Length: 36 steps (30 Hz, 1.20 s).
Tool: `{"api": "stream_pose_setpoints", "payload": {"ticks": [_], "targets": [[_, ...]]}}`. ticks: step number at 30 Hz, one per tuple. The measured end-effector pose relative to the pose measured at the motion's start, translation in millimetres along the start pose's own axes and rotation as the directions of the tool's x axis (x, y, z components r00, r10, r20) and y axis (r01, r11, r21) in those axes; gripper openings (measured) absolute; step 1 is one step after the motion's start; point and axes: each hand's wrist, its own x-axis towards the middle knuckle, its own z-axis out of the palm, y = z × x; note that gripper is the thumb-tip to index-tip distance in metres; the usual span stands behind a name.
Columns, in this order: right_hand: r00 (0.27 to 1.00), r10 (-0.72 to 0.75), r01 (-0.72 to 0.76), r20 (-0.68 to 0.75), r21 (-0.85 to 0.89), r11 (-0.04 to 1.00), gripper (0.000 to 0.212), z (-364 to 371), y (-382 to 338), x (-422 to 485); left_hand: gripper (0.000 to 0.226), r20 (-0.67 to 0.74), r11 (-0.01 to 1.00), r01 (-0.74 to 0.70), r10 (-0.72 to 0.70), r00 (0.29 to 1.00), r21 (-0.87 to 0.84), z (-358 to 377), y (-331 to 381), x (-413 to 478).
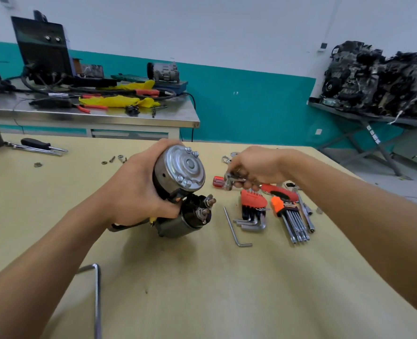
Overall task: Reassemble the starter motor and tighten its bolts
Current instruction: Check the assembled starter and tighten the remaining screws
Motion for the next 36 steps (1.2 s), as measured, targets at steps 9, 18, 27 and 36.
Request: {"api": "stream_pose_setpoints", "payload": {"ticks": [9,18,27,36], "targets": [[0.983,0.175,-0.171,0.051,-0.069,0.983,0.024,25.9,-7.9,33.9,0.079,-0.012,1.000,-0.022,0.021,1.000,-0.005,0.3,-1.7,-1.8],[0.990,0.138,-0.137,-0.035,0.031,0.990,0.023,33.9,0.7,40.0,0.079,-0.008,1.000,-0.019,0.019,1.000,-0.006,0.2,-3.3,-1.3],[0.995,0.040,-0.043,-0.087,-0.030,0.999,0.054,-14.4,-21.0,24.5,0.077,-0.015,1.000,-0.021,0.021,1.000,-0.012,0.4,-1.5,-1.5],[0.963,-0.260,0.014,-0.067,-0.955,0.297,0.042,-18.8,-48.4,59.9,0.077,-0.009,1.000,0.009,-0.009,1.000,-0.008,0.5,1.0,-0.9]]}}
